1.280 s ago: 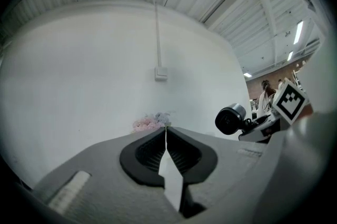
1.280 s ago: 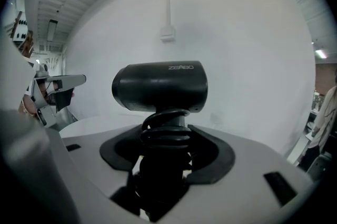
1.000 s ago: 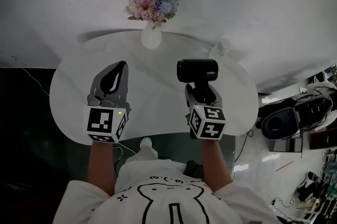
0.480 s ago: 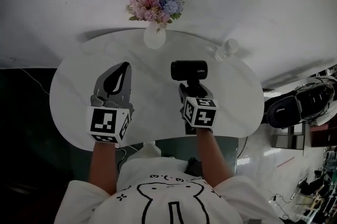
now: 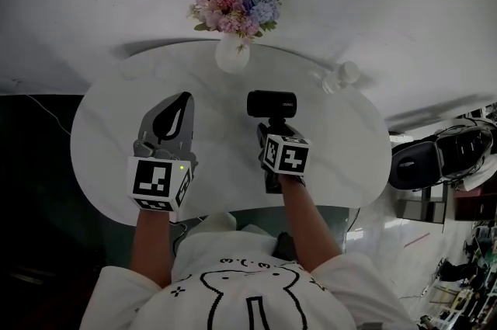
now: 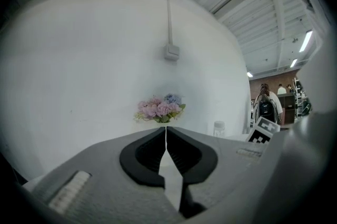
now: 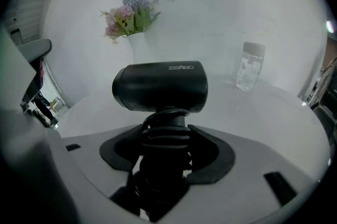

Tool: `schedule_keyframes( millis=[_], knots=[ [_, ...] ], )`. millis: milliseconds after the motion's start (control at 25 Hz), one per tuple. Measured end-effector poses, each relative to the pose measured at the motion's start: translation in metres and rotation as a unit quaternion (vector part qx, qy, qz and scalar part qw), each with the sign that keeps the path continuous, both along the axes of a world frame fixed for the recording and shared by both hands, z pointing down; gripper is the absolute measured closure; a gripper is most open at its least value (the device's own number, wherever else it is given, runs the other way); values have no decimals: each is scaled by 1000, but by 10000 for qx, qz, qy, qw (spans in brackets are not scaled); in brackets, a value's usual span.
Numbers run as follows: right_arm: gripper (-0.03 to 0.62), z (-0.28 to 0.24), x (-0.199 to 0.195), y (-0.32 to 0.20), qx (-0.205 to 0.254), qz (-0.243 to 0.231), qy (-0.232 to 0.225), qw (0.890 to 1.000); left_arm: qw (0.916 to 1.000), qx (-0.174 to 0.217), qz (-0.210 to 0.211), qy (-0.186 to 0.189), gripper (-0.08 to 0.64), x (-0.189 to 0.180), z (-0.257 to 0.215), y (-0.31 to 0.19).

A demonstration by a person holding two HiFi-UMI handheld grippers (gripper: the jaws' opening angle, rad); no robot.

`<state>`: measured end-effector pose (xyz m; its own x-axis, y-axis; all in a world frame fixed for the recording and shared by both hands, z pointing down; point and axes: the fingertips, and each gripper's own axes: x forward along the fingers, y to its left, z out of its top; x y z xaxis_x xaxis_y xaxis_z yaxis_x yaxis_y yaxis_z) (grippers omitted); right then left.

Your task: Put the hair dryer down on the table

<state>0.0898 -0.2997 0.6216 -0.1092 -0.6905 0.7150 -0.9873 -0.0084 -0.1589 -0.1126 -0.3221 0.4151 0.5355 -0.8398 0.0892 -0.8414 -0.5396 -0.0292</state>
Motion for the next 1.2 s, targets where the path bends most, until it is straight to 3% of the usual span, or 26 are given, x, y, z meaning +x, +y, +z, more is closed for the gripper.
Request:
schedule_keyframes(
  millis=[680, 960, 1200],
  knots=[
    [344, 46, -14, -12, -816, 114, 82, 9966, 9994, -261, -215, 39, 540, -27, 25, 1],
    [344, 52, -15, -13, -969, -37, 595, 9935, 9991, -348, -241, 67, 540, -30, 33, 1],
    [345, 54, -17, -14, -979, -5, 649, 9931, 9988, -399, -255, 106, 540, -31, 36, 4]
  ],
)
